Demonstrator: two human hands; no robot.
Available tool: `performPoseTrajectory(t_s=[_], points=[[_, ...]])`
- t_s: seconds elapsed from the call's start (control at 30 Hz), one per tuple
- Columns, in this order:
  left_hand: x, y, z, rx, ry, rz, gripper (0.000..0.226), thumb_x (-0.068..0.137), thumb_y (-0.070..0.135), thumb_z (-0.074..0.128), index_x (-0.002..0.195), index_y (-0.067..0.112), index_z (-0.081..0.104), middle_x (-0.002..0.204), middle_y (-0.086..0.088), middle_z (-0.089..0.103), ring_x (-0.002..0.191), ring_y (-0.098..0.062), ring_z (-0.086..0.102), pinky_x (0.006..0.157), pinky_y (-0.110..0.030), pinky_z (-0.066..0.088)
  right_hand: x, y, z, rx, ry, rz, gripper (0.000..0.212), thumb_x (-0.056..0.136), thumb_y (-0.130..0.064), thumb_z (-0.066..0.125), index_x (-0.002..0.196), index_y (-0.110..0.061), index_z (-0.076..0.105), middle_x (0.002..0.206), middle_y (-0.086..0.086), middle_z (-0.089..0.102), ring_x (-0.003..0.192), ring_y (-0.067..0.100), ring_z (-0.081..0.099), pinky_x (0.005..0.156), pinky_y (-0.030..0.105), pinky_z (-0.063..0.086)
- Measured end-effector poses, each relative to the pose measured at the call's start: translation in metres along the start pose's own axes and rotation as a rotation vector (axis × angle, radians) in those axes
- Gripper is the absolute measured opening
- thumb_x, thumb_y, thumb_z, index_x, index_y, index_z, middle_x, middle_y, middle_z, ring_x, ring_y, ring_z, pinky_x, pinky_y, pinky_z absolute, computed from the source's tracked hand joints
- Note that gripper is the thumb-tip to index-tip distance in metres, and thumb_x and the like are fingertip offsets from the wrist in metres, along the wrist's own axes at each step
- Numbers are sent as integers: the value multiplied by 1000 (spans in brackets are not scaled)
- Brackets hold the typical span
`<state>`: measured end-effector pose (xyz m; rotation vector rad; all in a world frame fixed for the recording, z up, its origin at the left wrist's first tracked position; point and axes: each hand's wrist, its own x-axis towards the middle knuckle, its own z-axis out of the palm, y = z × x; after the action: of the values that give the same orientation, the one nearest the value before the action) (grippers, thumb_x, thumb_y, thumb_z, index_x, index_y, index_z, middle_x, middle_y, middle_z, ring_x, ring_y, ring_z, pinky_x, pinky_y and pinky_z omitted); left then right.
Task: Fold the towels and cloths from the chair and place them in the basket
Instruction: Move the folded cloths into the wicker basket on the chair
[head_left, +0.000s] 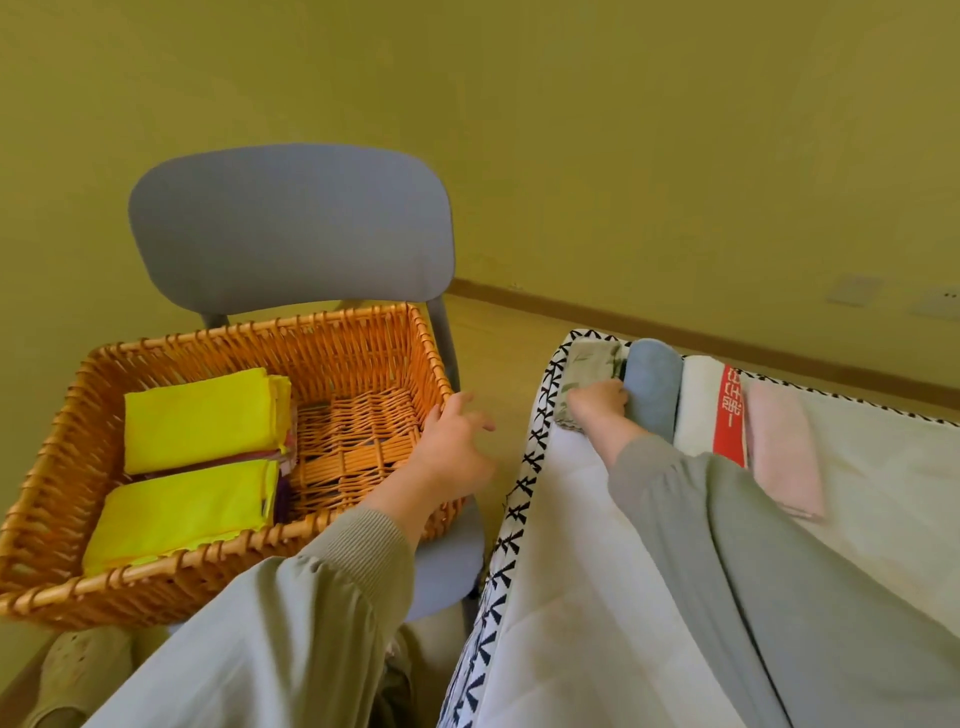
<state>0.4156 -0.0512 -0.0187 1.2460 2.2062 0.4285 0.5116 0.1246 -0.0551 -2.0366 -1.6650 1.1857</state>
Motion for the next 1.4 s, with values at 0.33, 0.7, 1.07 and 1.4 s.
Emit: performPoseTrajectory(t_s=[0.33, 0.7, 1.07, 1.4], points=[[2, 0, 5, 38, 11, -5, 55, 79, 6, 58, 131, 24, 49, 156, 4, 10, 145, -35, -1, 116, -49, 22, 18, -8, 10, 15, 7, 106, 36, 92, -21, 57, 117, 4, 51, 113, 6, 61, 85, 21, 59, 67, 25, 43], [0, 3, 5, 65, 28, -15, 54, 80, 7, 57, 131, 23, 49, 155, 3, 11, 145, -37, -1, 115, -46, 18, 7, -5, 6, 185, -40, 33, 26, 79, -19, 72, 93, -8, 54, 77, 5, 55, 69, 22, 57, 57, 25, 47], [-3, 0, -7, -372, 519, 50, 39, 99, 39, 42, 113, 15, 69, 132, -3, 56, 130, -21, 38, 110, -39, 27, -62, -13, -28, 722, -921, -242, 51, 73, -9, 74, 120, -5, 55, 105, 10, 70, 92, 23, 69, 70, 32, 57], [-14, 36, -20, -1336, 339, -6, 16, 84, 15, 69, 98, 22, 66, 105, -2, 71, 97, -19, 68, 85, -36, 55, -84, -25, -55, 172, -769, -560, 11, 80, -23, 73, 77, -14, 68, 65, -6, 70, 61, 8, 66, 61, 22, 52]])
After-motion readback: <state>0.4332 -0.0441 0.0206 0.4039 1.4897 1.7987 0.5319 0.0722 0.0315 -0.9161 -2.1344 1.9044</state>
